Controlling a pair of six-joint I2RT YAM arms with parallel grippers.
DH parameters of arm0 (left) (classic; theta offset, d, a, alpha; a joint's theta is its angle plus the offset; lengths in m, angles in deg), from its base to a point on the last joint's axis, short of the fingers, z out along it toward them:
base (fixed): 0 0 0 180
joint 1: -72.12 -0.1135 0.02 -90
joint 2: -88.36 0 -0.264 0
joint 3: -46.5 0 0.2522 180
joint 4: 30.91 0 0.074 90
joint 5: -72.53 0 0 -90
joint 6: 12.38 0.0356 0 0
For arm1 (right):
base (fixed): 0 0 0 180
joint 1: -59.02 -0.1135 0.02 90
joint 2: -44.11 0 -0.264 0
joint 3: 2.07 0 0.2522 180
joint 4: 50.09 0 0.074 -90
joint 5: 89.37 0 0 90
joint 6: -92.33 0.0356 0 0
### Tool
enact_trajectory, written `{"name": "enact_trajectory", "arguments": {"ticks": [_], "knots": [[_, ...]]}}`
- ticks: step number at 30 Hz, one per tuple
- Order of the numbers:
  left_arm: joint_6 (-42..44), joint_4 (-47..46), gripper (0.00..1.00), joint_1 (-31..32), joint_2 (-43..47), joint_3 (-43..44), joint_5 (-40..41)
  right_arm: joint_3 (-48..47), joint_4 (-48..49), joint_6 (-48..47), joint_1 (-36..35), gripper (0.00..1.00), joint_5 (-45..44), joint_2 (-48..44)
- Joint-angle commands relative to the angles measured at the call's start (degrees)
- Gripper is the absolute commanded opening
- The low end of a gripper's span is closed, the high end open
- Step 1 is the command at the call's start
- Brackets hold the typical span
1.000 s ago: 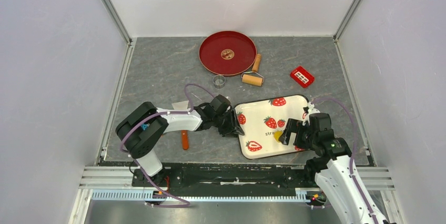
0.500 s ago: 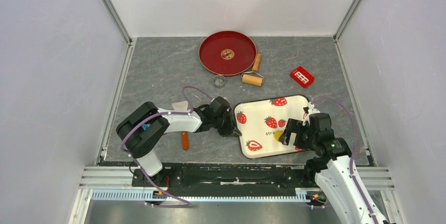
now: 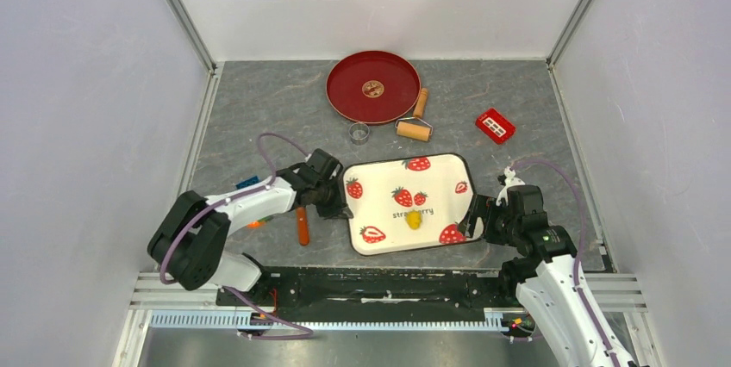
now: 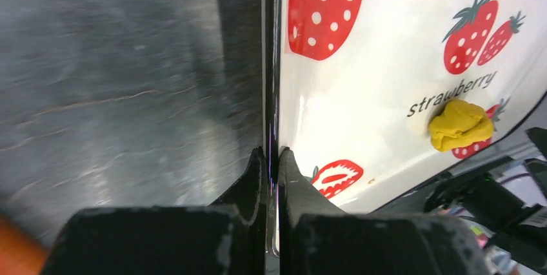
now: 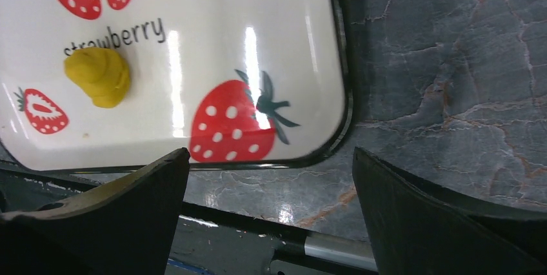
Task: Roll out the dumpling wrappers from the dough
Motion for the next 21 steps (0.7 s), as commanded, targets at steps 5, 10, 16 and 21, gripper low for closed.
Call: {"name": "enact_trajectory", "arguments": {"ticks": [5,10,16,21], "knots": [[15.8,18.4,0.02,-3.8,3.0,3.5,8.1,-2.0,1.4,-0.3,-0.1,0.98,-0.1,-0.2],[18.6,19.6,0.02,-3.8,0.8,3.4,8.5,-2.2,1.3,-0.4,-0.1,0.98,0.1,-0.1],[17.9,19.7,0.03,-3.8,-0.4,3.4,8.5,-2.1,1.3,-0.4,-0.1,0.98,0.1,-0.1],[17.3,20.4,0.34,-3.8,1.8,4.2,7.9,-2.3,1.4,-0.5,0.0,0.98,0.0,0.1]]}}
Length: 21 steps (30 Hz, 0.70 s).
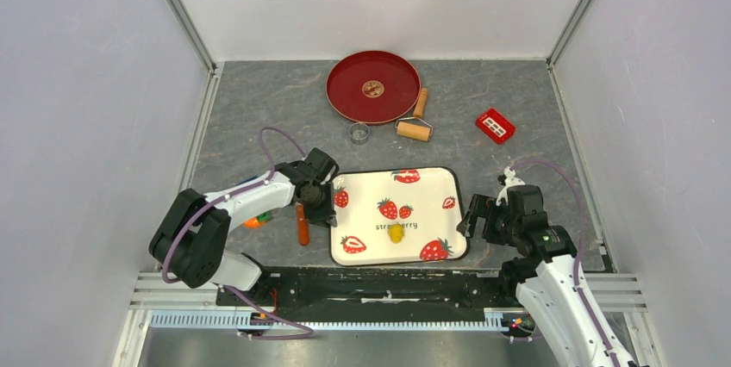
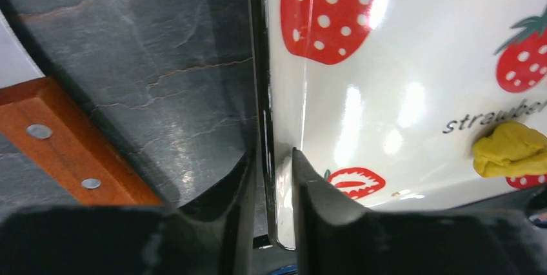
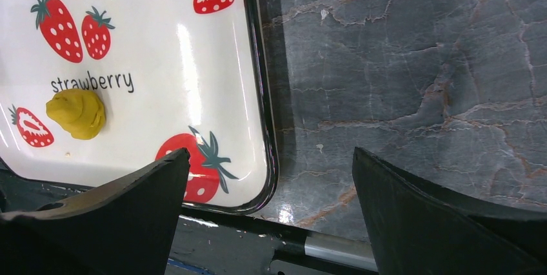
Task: Roll out the dumpling wrappers from the dough
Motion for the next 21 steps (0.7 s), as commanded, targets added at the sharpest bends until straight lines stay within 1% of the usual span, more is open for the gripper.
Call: {"name": "enact_trajectory", "arguments": {"ticks": [1,4,6,11,14,18,21], "knots": [[3.5,4.6,0.39,-0.1,2.0,1.6,3.6,-2.3,1.4,-0.5,-0.1,0.98,-0.1,0.2],[4.2,4.9,0.49,0.0,4.9,2.2,2.3,-2.3,1.7,-0.6,-0.1,0.98,0.0,0.7],[4.8,4.3,0.52,0.1,7.7,2.2,0.7,-2.3,2.2,-0.4,-0.1,0.98,0.4,1.1],[4.2,3.6,0.63,0.1,17.0,2.0,0.4,-2.4,4.2,0.3,-0.1,0.98,1.2,2.1],[3.4,1.2,0.68,0.1,23.5,1.0,-0.9,-2.4,6.7,0.3,-0.1,0.98,2.8,3.7],[1.4,-3.5,0.71,0.0,32.4,-1.3,-4.7,-4.1,11.0,-0.6,-0.1,0.98,4.6,8.1],[-2.1,-9.7,0.71,0.0,39.5,-4.3,-8.4,-7.2,13.5,-2.1,-0.1,0.98,4.8,13.6]]}}
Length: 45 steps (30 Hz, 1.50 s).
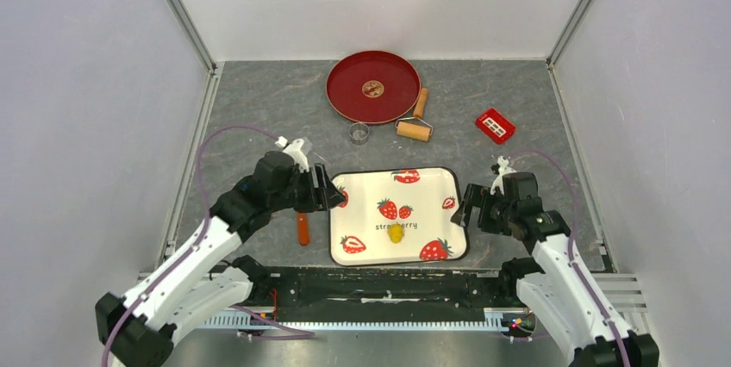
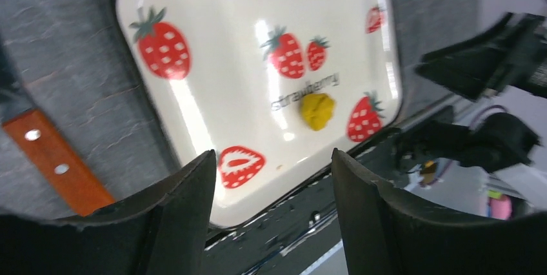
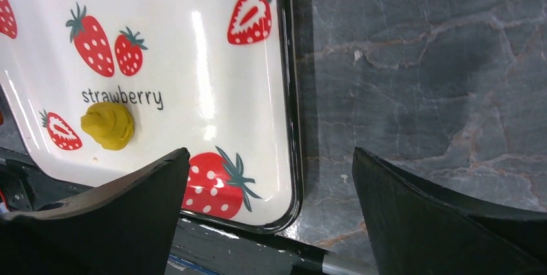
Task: Roll out the dumpling wrappers from the dough
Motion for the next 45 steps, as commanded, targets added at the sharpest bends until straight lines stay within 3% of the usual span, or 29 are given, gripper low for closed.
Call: {"name": "enact_trajectory", "arguments": {"ticks": [1,8,15,32,38,45], "knots": [[-4.9,-10.5,0.71,0.0,8.9,-4.6,-6.7,-6.9,7.7,-2.7,-0.1,0.98,1.7,7.0],[-9.2,-18.6,0.72,0.0,19.6,-10.9,-10.3,-17.8,12.6,-6.4,-0.1,0.98,3.4,23.4],[-9.1,-19.1,0.72,0.0,19.8,-12.6,-14.6,-32.0,15.2,-9.6,-0.1,0.99,6.0,41.6],[-8.0,-21.7,0.71,-0.1,17.0,-16.9,-18.7,-68.4,12.5,-9.7,1.3,0.79,16.3,79.6],[-7.1,-21.5,0.70,-0.1,17.6,-18.5,-18.7,-75.9,12.7,-7.6,3.7,0.73,19.6,88.3],[-5.7,-19.6,0.70,-0.1,17.4,-18.7,-18.6,-81.1,12.3,-4.9,3.9,0.59,24.1,95.8]]}}
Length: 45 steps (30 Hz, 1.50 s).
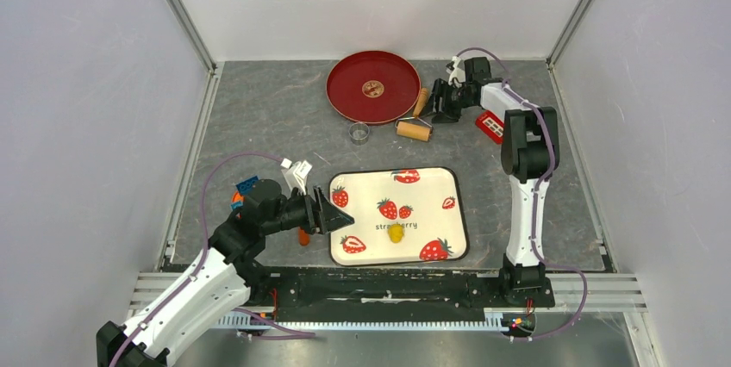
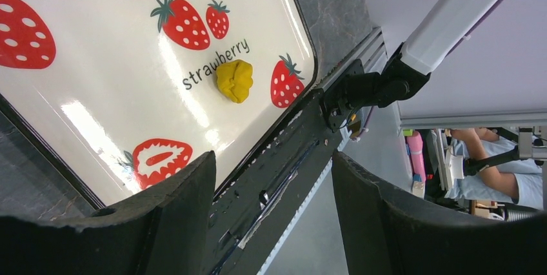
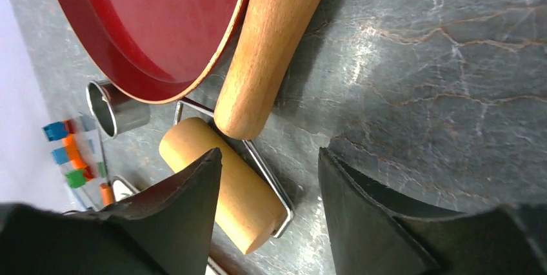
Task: Roll out the dumpling wrappers from the dough
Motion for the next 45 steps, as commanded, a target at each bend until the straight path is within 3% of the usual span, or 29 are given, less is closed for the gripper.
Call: {"name": "enact_trajectory", "arguments": {"ticks": [1,7,12,24,45], "knots": [[2.0,-0.4,0.70,-0.1,0.3,-0.1,-1.1,-2.9,-0.1,2.2,-0.4,0.57,4.5,2.8],[2.0,-0.2,0.70,0.0,0.5,-0.3,-0.5,-0.6,-0.7,1.0,-0.6,0.40,4.9,3.6],[1.7,-0.3,0.70,-0.1,0.4,-0.2,-0.5,3.0,-1.1,-1.3,-1.7,0.34,3.9,2.5],[1.8,0.7,0.70,0.0,-0.3,1.8,0.3,11.6,1.2,-3.4,-2.1,0.01,2.6,-4.6],[2.9,1.4,0.69,0.0,-5.7,5.3,0.8,29.4,6.3,-2.1,-2.2,0.00,0.8,-27.1]]}}
